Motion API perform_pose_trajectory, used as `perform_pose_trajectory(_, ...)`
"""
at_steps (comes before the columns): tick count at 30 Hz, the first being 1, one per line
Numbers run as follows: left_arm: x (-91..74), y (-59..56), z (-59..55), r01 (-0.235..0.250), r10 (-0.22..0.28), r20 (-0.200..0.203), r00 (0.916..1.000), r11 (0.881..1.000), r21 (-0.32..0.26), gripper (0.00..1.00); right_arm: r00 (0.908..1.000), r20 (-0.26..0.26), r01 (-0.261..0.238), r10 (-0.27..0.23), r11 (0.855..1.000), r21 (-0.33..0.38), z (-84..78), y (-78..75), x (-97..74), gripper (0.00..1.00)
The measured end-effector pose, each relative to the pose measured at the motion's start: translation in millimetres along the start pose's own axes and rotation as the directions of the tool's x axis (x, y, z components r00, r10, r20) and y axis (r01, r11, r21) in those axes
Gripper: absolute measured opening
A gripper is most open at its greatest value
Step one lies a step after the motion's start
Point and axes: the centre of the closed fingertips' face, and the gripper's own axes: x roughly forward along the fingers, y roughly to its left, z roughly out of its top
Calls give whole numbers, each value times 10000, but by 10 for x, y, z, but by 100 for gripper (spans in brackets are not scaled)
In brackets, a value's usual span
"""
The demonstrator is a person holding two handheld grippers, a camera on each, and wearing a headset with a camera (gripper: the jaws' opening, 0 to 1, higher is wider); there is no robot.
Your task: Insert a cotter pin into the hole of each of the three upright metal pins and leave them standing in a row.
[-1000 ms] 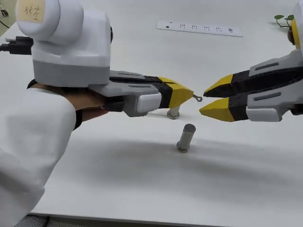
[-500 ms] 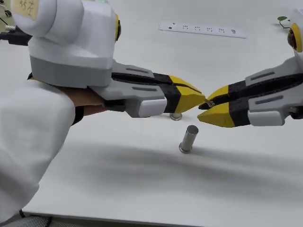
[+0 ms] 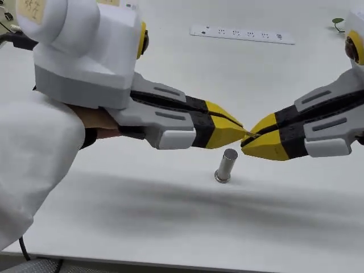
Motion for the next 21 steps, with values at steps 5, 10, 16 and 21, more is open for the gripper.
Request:
perform_pose_trajectory(5,33,-22,-87,66,-59,-326,9995,9997,235,0,9986,-516,-111,117,9999,113,-63,16,-2,0)
perform_pose_trajectory(10,47,34,-123,-205,220,-303,9993,9986,492,1,9967,-805,41,-65,9996,-292,-114,-45,-46,0)
perform_pose_trajectory(16,31,215,-229,-959,969,-472,9942,9951,226,0,9874,-1287,864,-923,9950,-505,-247,-284,-150,0)
perform_pose_trajectory(21,70,291,-335,-1303,1299,-671,9893,9915,-22,1,9711,-1894,1371,-1450,9891,-542,-443,-370,-139,0)
